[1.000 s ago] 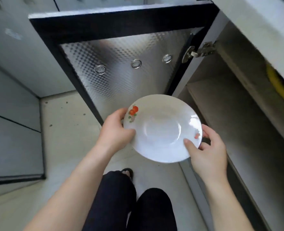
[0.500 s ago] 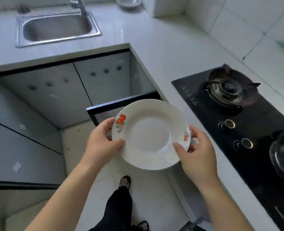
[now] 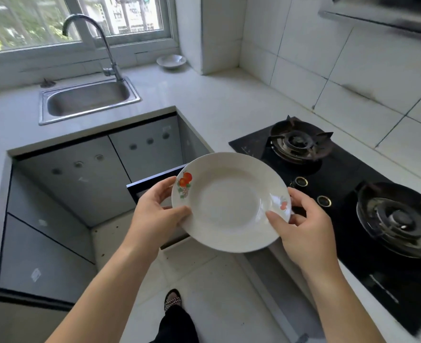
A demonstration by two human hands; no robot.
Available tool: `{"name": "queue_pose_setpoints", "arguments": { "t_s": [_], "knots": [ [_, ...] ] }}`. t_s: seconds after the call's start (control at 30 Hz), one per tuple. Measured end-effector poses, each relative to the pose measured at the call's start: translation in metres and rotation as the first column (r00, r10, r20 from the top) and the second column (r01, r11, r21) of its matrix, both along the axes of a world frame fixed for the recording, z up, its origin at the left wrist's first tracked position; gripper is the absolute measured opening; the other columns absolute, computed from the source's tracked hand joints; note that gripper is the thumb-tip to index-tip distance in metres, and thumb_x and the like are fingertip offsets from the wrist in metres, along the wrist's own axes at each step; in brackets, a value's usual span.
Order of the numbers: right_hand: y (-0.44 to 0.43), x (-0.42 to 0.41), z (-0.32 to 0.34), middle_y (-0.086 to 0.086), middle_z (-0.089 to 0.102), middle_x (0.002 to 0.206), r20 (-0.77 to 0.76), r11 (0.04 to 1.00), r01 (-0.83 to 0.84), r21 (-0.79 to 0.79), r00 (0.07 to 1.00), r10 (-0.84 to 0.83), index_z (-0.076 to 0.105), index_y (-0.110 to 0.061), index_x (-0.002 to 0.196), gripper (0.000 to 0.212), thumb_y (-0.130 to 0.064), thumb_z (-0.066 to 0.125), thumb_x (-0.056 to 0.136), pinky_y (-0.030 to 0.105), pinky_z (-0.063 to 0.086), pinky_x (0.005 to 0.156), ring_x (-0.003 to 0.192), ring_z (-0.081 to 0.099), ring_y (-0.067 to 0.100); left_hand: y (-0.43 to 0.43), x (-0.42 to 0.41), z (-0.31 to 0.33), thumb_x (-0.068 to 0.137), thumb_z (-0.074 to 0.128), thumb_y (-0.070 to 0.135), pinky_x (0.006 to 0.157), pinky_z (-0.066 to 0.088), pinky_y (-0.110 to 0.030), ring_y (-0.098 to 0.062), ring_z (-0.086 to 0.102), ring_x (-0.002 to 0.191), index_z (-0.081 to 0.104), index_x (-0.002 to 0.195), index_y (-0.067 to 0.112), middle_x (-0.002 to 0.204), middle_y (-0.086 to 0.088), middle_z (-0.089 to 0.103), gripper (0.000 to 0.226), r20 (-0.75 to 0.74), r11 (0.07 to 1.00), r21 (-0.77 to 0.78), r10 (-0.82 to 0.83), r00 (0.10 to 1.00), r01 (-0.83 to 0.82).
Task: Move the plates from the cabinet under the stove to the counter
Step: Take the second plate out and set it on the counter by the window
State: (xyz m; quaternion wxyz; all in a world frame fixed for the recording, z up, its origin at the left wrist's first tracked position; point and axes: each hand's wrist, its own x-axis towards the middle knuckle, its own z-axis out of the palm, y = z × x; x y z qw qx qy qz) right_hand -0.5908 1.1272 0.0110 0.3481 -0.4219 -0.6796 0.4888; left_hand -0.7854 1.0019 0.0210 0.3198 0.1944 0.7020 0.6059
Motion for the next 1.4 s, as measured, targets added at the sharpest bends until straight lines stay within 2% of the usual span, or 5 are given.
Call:
{"name": "queue_pose_setpoints", "arguments": {
  "t_s": [0.23, 0.33, 0.53, 0.8, 1.4],
  "knots": [
    [-0.001, 0.005, -0.001, -0.006, 0.062, 0.104, 0.034, 0.999, 0.04, -0.006, 0.999, -0.04, 0.054, -0.045, 0.098, 0.045, -0.012, 0.074, 0.074, 0.019, 0.051, 0.057, 0.074, 0.067, 0.007, 0.008, -0.001, -0.003, 0.074, 0.066, -0.009, 0.054, 0.052, -0.017, -0.008, 0.07, 0.072, 0.058, 0.107, 0.038, 0.108, 0.014, 0.064, 0.058, 0.021, 0.998, 0.02, -0.054, 0.998, 0.054],
    [0.0, -0.014, -0.005, -0.008, 0.061, 0.106, 0.044, 0.999, 0.029, -0.023, 0.999, -0.028, 0.055, -0.036, 0.108, 0.047, -0.011, 0.074, 0.074, 0.015, 0.05, 0.054, 0.075, 0.066, 0.002, 0.003, -0.019, -0.006, 0.074, 0.066, -0.009, 0.055, 0.052, -0.017, -0.008, 0.07, 0.072, 0.057, 0.119, 0.031, 0.111, 0.012, 0.064, 0.06, 0.027, 0.999, 0.007, -0.039, 0.999, 0.039],
    [-0.012, -0.097, -0.013, -0.018, 0.059, 0.102, 0.032, 0.994, -0.083, -0.072, 0.996, 0.085, 0.051, -0.044, 0.102, 0.051, -0.008, 0.074, 0.074, 0.01, 0.049, 0.054, 0.075, 0.064, -0.006, -0.028, -0.087, -0.007, 0.074, 0.063, -0.01, 0.057, 0.053, -0.021, -0.011, 0.069, 0.073, 0.06, 0.102, 0.041, 0.104, 0.013, 0.067, 0.059, -0.004, 0.997, -0.025, 0.067, 0.998, -0.067],
    [-0.039, -0.221, -0.011, -0.009, 0.059, 0.107, 0.063, 0.958, -0.273, -0.083, 0.958, 0.279, 0.049, -0.046, 0.103, 0.052, -0.008, 0.073, 0.076, 0.011, 0.049, 0.053, 0.077, 0.063, -0.006, -0.081, -0.194, -0.007, 0.073, 0.067, -0.006, 0.059, 0.054, -0.024, -0.009, 0.068, 0.076, 0.056, 0.116, 0.033, 0.103, 0.015, 0.066, 0.06, -0.073, 0.973, -0.059, 0.217, 0.973, -0.222],
    [-0.019, -0.42, -0.043, -0.011, 0.059, 0.106, 0.18, 0.934, -0.334, -0.13, 0.918, 0.353, 0.052, -0.029, 0.122, 0.053, -0.01, 0.072, 0.077, 0.01, 0.048, 0.05, 0.071, 0.063, -0.004, -0.093, -0.37, -0.043, 0.075, 0.07, 0.001, 0.055, 0.051, -0.012, 0.0, 0.067, 0.076, 0.052, 0.106, 0.045, 0.095, 0.022, 0.067, 0.057, -0.118, 0.954, -0.17, 0.23, 0.966, -0.248]
  ]
}}
